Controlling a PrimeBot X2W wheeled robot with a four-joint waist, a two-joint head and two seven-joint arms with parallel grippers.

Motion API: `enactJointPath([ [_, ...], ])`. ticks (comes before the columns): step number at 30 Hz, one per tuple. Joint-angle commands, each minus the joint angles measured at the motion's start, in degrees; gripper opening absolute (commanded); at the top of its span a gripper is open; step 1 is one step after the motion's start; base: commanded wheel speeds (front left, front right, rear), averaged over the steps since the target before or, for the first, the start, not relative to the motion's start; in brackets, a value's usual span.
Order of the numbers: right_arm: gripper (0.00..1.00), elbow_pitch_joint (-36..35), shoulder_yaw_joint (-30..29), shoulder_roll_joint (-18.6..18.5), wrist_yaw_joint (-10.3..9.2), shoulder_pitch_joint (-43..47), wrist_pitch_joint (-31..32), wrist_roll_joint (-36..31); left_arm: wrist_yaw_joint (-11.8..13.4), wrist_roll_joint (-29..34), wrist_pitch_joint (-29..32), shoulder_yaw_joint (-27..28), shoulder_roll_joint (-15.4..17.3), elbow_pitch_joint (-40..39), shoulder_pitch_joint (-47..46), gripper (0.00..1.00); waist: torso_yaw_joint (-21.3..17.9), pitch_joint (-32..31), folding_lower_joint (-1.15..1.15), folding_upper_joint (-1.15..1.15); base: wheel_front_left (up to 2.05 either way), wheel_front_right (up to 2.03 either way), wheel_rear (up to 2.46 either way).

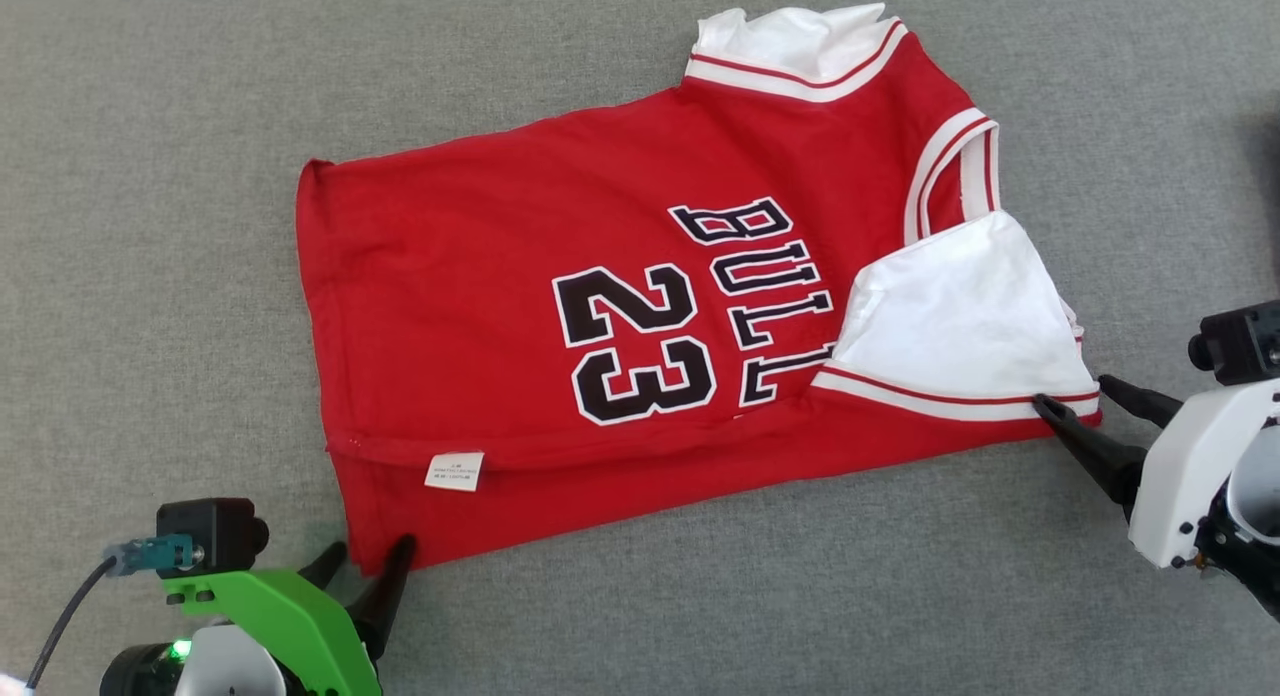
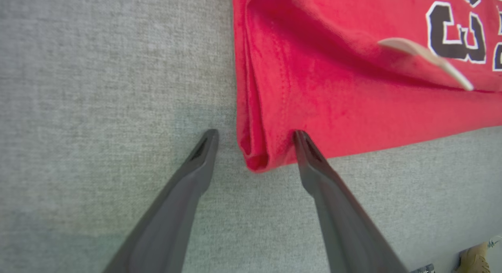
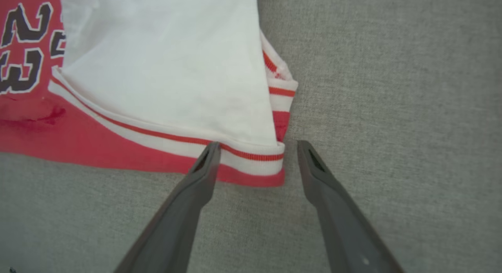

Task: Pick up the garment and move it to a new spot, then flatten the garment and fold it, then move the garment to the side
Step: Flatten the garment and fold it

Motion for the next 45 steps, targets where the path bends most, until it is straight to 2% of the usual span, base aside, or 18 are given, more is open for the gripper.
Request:
enactJointPath([
  [1,1.0,0.8,0.7,0.1,0.02,-1.2,0.3,-0.3,-0.5,0.5,0.6,-0.8,-0.7,1.4,-1.1,1.0,0.4,0.4,0.0,0.0,0.0,0.0,0.0],
  [5,1.0,3.4,2.3,0.4,0.02,-3.9,0.8,0.7,-1.7,0.4,1.6,-2.5,-2.1,4.3,-3.3,1.0,0.7,0.9,0.0,0.0,0.0,0.0,0.0],
  [7,1.0,4.4,3.7,0.7,0.03,-4.8,1.5,2.5,-2.6,0.0,2.3,-3.4,-2.7,5.4,-4.1,0.02,0.8,1.0,0.0,0.0,0.0,0.0,0.0],
  [8,0.04,4.8,4.5,0.6,0.03,-5.2,2.0,3.6,-3.4,-0.5,2.9,-4.1,-3.0,5.9,-4.2,0.0,0.9,1.0,0.0,0.0,0.0,0.0,0.0],
  [9,0.0,5.2,4.8,0.5,0.03,-5.4,2.3,4.6,-3.9,-0.9,3.2,-4.4,-3.2,6.1,-4.3,0.0,0.9,0.9,0.0,0.0,0.0,0.0,0.0],
  [11,0.0,5.6,5.1,-0.3,0.03,-5.9,2.7,6.4,-4.6,-1.6,3.8,-4.5,-3.0,6.3,-4.2,0.0,1.0,0.4,0.0,0.0,0.0,0.0,0.0],
  [17,0.0,4.2,0.7,-5.3,-0.02,-4.9,6.0,13.3,-6.8,-4.9,4.7,-0.9,1.3,1.6,-2.8,0.0,1.0,-2.9,0.0,0.0,0.0,0.0,0.0],
  [21,0.0,1.8,-3.9,-9.1,-0.04,-1.4,9.8,17.4,-7.3,-7.0,6.7,0.0,4.6,-3.9,1.0,0.0,0.6,-4.9,0.0,0.0,0.0,0.0,0.0],
  [23,0.0,0.4,-6.3,-11.0,-0.04,1.9,12.5,19.3,-6.8,-7.5,7.5,-0.2,6.0,-6.6,3.7,0.0,0.5,-5.2,0.0,0.0,0.0,0.0,0.0],
  [26,0.0,-1.4,-8.6,-11.6,-0.04,6.8,14.4,20.6,-6.0,-7.8,7.1,-0.9,6.4,-7.8,7.3,0.0,0.4,-5.1,0.0,0.0,0.0,0.0,0.0],
  [29,0.0,-2.0,-9.5,-9.8,-0.04,10.4,13.5,19.2,-5.2,-6.7,5.5,-1.4,5.8,-6.6,9.6,0.0,0.2,-4.6,0.0,0.0,0.0,0.0,0.0],
  [30,0.09,-1.8,-9.3,-9.3,-0.04,10.9,13.1,18.4,-5.3,-6.3,4.9,-1.6,5.5,-5.9,10.0,0.0,0.2,-4.5,0.0,0.0,0.0,0.0,0.0],
  [31,1.0,-1.6,-8.3,-8.5,-0.04,11.4,12.6,16.1,-5.2,-5.5,3.5,-1.7,4.9,-4.6,10.6,1.0,0.1,-4.5,0.0,0.0,0.0,0.0,0.0],
  [35,1.0,-2.3,-9.1,-8.5,0.02,10.3,11.5,12.1,-4.9,-4.6,2.1,-1.3,5.0,-4.6,10.3,1.0,0.4,-4.6,0.0,0.0,0.0,0.0,0.0],
  [39,1.0,-6.6,-11.9,-10.5,0.02,6.2,11.6,11.5,-1.9,-0.3,0.0,1.5,6.8,-8.2,6.6,1.0,0.9,-3.2,0.0,0.0,0.0,0.0,0.0],
  [41,1.0,-8.2,-12.4,-11.3,0.02,1.9,11.5,10.5,-0.6,2.1,0.3,2.5,7.2,-9.7,2.4,1.0,1.5,-1.2,0.0,0.0,0.0,0.0,0.0],
  [45,1.0,-7.1,-8.4,-10.4,0.02,-10.8,12.5,7.0,0.3,6.7,3.9,0.2,5.2,-7.6,-10.3,1.0,3.9,3.9,0.0,0.0,0.0,0.0,0.0],
])
